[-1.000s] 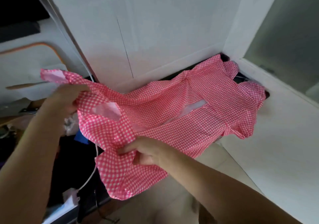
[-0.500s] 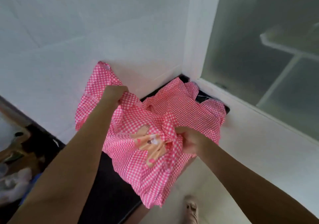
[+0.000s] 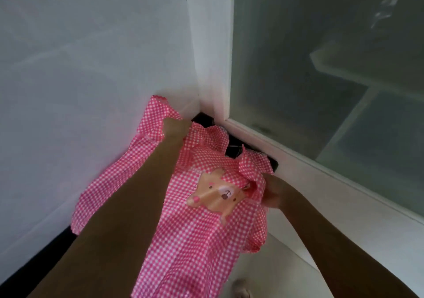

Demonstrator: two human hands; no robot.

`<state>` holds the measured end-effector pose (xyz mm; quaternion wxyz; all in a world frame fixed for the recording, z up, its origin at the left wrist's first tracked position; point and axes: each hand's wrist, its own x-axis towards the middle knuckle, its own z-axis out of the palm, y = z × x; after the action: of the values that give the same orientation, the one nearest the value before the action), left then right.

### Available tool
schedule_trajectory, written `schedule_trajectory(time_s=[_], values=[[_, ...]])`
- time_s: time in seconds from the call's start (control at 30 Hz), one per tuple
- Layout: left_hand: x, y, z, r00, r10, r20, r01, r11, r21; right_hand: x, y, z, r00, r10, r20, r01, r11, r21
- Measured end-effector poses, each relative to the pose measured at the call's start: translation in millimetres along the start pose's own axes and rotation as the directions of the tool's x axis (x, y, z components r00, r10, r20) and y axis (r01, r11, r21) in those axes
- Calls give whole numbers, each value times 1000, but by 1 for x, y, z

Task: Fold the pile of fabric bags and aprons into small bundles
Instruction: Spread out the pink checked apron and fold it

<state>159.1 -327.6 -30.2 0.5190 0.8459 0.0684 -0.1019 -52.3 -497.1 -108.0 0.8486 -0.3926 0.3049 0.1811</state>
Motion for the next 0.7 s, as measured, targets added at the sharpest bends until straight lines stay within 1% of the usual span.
schedule_trajectory(time_s=[0.03,0.07,0.13,0.17,0.2,0.23,0.27,0.3,0.33,0.37,0.4,0.43,0.47,0.5,0.53,0.57,0.6,0.63,0.67,0.7], values=[[10,2,14,1000,4,13,-5,999,52,10,-7,-10,999,-11,-54,11,1000,9],[20,3,26,999,-2,33,0,998,65,17,-13,-18,997,2,-72,0,1000,30],[37,2,49,999,-20,46,16,996,87,31,-24,-39,975,10,-223,-1,999,42],[47,-1,62,999,-1,46,-6,990,141,36,-30,-48,967,9,-253,2,999,44],[51,0,72,997,41,67,-52,983,178,42,-32,-57,970,5,-245,0,1000,23],[58,-3,84,984,109,141,-136,971,195,53,-31,-69,973,5,-231,0,1000,20],[58,-3,90,961,149,233,-171,982,78,62,-33,-78,969,-20,-245,18,1000,-8],[62,-5,96,926,240,292,-253,967,7,66,-36,-77,967,-51,-251,39,998,-52],[57,-5,99,903,287,320,-311,950,25,67,-42,-72,951,-153,-270,110,980,-167],[53,-12,103,870,361,336,-399,916,49,69,-46,-71,917,-288,-277,162,902,-400],[48,-22,104,835,432,339,-493,863,114,69,-49,-66,880,-410,-239,184,759,-624],[32,-31,104,833,451,321,-523,831,191,72,-52,-62,857,-476,-197,177,632,-755],[14,-43,104,830,433,351,-526,818,234,73,-52,-60,864,-477,-163,168,577,-800],[0,-59,102,819,443,366,-544,802,248,77,-51,-63,871,-471,-140,174,562,-809],[-21,-69,98,770,502,393,-623,726,293,79,-50,-68,875,-466,-134,173,558,-812],[-37,-82,93,697,579,423,-713,624,320,87,-47,-76,875,-467,-126,176,550,-816],[-50,-93,90,619,649,443,-785,535,313,88,-49,-79,892,-436,-117,168,562,-810],[-60,-103,88,574,682,453,-819,467,333,91,-54,-79,914,-386,-125,158,622,-767],[-66,-117,87,553,682,478,-832,414,370,94,-58,-77,945,-298,-134,144,746,-650],[-70,-127,88,561,651,512,-824,378,422,98,-64,-73,980,-177,-94,114,876,-468]])
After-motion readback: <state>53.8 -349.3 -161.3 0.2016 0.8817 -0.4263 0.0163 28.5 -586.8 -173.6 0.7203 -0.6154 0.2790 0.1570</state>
